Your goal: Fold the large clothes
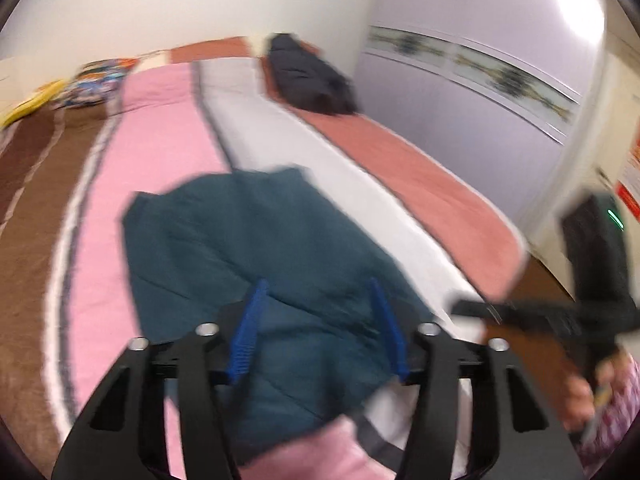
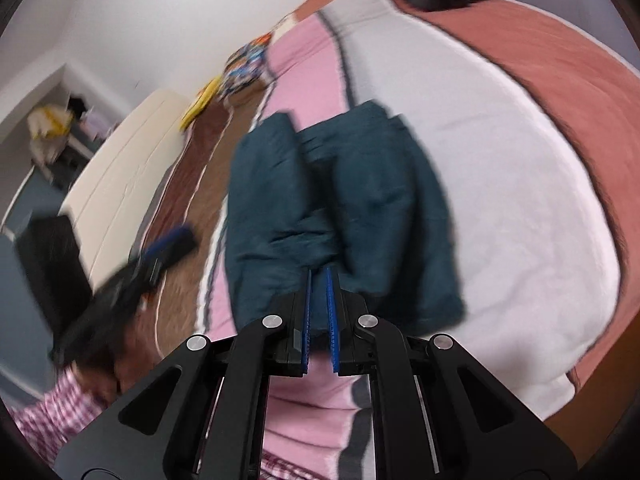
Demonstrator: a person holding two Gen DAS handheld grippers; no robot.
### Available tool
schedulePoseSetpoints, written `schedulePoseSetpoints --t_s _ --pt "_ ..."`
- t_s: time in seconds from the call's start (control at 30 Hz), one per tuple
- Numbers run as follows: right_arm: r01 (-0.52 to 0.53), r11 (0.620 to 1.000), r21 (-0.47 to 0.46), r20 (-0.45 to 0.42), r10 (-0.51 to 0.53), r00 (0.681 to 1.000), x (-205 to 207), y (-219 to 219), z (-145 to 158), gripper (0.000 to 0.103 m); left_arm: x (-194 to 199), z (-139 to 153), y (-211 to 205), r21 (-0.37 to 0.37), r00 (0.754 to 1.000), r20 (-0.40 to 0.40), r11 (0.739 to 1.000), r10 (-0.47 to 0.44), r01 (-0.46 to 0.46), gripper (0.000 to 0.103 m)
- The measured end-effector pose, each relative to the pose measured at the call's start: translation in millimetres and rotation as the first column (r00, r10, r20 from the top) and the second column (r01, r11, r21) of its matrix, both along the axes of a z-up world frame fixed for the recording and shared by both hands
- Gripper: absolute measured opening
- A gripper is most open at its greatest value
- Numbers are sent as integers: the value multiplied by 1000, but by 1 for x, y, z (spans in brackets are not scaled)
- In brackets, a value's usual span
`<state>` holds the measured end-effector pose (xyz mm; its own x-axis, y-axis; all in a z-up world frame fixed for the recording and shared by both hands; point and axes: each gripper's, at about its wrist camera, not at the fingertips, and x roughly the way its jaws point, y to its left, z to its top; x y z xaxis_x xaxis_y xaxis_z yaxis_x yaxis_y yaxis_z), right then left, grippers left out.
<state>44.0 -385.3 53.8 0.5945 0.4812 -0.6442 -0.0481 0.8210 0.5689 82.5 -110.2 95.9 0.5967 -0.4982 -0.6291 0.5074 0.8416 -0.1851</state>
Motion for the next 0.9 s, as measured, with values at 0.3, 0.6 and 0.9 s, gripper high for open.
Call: schedulePoseSetpoints --t_s 0.3,0.6,0.9 --pt "-82 986 -143 -132 63 989 37 39 -47 10 102 -12 -14 -18 983 -122 990 135 -138 38" --pt "-34 994 -100 -313 1 950 58 24 -112 2 150 -65 -46 91 947 -265 983 181 -162 39" --pt "-22 997 -74 -352 -6 936 74 23 -142 0 159 -88 -56 136 947 -264 979 183 -151 39"
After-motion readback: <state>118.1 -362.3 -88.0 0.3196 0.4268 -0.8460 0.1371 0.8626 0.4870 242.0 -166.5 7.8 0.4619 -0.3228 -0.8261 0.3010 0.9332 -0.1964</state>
